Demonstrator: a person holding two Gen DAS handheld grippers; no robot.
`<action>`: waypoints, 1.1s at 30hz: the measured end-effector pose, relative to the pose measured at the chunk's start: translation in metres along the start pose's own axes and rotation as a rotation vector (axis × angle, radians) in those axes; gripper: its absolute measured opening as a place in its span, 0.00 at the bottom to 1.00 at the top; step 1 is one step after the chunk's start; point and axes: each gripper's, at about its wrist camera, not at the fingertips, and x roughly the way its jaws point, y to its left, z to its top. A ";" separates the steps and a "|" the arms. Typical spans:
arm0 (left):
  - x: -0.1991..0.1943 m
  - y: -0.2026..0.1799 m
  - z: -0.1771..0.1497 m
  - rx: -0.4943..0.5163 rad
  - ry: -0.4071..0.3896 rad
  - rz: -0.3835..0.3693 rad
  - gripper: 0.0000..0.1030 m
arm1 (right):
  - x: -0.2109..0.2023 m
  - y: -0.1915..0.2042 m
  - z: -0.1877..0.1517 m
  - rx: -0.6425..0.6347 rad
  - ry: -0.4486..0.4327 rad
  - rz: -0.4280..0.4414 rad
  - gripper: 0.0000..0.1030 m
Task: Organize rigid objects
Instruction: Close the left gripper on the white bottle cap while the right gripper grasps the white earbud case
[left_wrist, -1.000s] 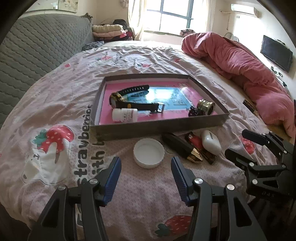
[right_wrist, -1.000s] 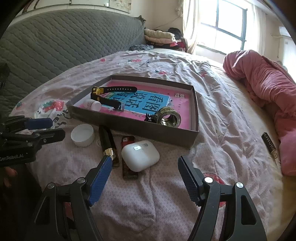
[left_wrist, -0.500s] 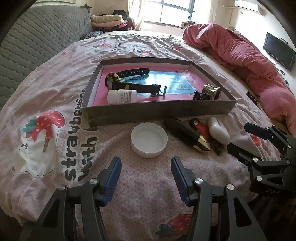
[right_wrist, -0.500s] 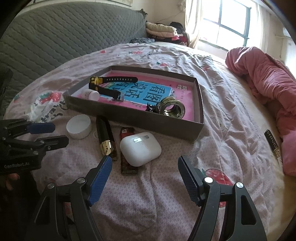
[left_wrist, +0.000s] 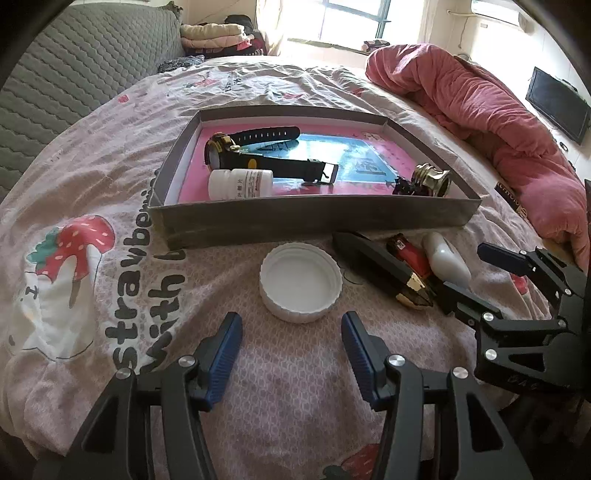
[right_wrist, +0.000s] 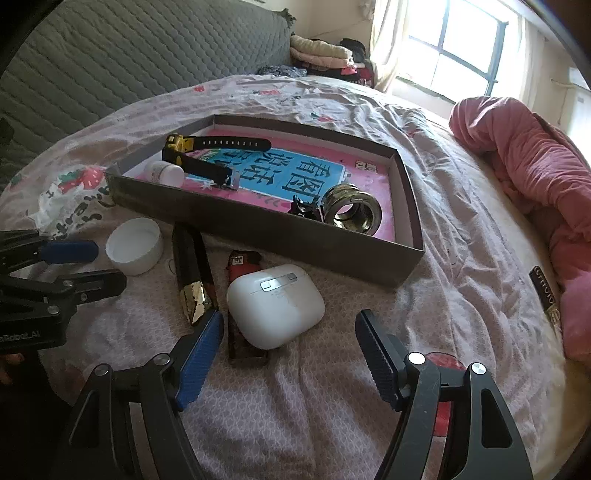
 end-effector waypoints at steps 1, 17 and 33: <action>0.001 0.000 0.000 0.000 -0.002 -0.002 0.54 | 0.002 -0.001 0.000 0.003 0.004 -0.002 0.73; 0.012 0.002 0.009 0.003 -0.029 -0.012 0.54 | 0.010 -0.013 0.007 0.080 -0.022 0.027 0.73; 0.023 0.003 0.014 0.000 -0.034 -0.037 0.54 | 0.034 -0.023 0.009 0.182 0.028 0.149 0.74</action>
